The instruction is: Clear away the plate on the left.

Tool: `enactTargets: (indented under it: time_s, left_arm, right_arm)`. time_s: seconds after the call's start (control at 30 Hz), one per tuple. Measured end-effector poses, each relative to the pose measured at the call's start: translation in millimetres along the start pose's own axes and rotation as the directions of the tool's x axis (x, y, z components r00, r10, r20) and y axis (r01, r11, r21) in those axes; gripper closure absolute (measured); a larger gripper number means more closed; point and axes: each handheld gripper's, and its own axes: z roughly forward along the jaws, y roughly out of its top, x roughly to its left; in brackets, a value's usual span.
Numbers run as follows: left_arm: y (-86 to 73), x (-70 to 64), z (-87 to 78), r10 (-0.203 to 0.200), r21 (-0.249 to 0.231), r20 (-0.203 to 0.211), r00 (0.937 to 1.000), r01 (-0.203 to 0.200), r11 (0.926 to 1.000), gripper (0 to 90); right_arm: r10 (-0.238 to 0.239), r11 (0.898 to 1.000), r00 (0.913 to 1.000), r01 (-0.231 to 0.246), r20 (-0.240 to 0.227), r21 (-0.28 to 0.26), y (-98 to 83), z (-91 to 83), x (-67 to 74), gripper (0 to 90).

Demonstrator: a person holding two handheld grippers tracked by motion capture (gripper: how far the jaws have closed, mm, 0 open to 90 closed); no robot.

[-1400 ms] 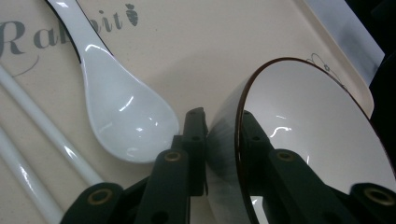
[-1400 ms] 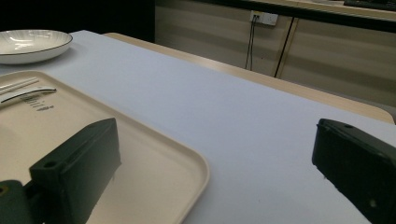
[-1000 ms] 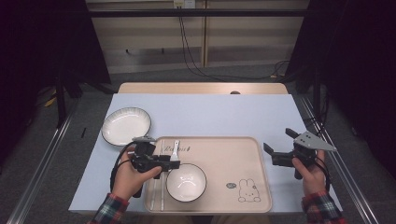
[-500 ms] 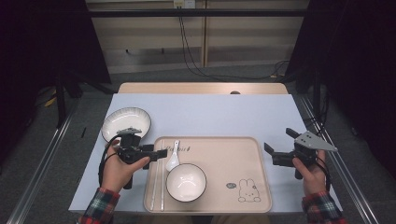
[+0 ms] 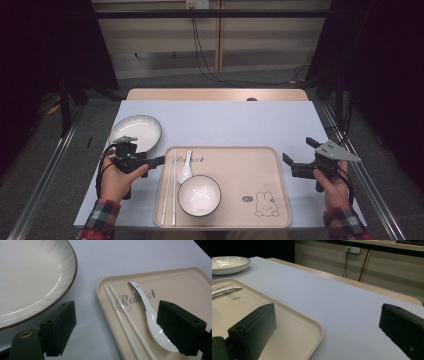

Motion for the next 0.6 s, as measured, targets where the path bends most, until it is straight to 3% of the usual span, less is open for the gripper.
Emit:
enactTargets:
  time_s: [0.6]
  left_arm:
    - [-3.4, 27.2, -10.2, -0.037, -0.022, -0.075, 0.9965, 0.035, 0.9991, 14.3]
  right_arm:
    - [0.002, 1.0, 1.0, -0.002, 0.006, -0.005, 0.2, -0.5, -0.2, 0.6]
